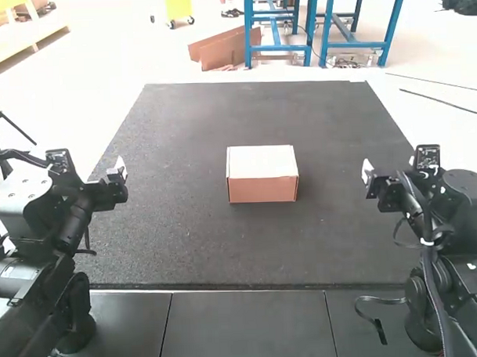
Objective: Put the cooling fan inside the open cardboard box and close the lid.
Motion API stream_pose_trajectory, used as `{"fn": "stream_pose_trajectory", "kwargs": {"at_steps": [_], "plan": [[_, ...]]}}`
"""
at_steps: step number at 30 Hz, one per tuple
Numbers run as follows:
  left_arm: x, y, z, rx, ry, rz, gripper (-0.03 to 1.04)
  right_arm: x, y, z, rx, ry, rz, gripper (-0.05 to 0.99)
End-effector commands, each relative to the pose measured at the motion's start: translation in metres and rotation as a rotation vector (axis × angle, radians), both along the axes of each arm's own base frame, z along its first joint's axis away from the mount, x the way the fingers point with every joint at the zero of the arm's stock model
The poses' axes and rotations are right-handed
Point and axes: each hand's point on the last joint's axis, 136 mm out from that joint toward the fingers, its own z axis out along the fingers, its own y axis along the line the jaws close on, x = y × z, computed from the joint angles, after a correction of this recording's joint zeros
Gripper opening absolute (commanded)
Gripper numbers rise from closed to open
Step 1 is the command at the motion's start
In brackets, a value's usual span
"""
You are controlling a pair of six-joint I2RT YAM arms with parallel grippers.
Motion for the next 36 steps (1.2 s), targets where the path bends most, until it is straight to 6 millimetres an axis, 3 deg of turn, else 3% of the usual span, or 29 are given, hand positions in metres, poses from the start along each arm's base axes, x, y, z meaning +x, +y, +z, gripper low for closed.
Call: {"fn": "stream_pose_trajectory", "kwargs": {"at_steps": [1,36], "plan": [[0.0000,-0.0019,-0.0018,0.014,-0.001,-0.012,0.97,0.0005,-0.0095,-0.0021,0.026,0.006,-0.053,0.92],[0.0000,-0.0038,-0.0010,0.055,0.002,-0.020,0.97,0.0004,-0.0118,-0.0036,0.034,0.012,-0.073,0.92]]}}
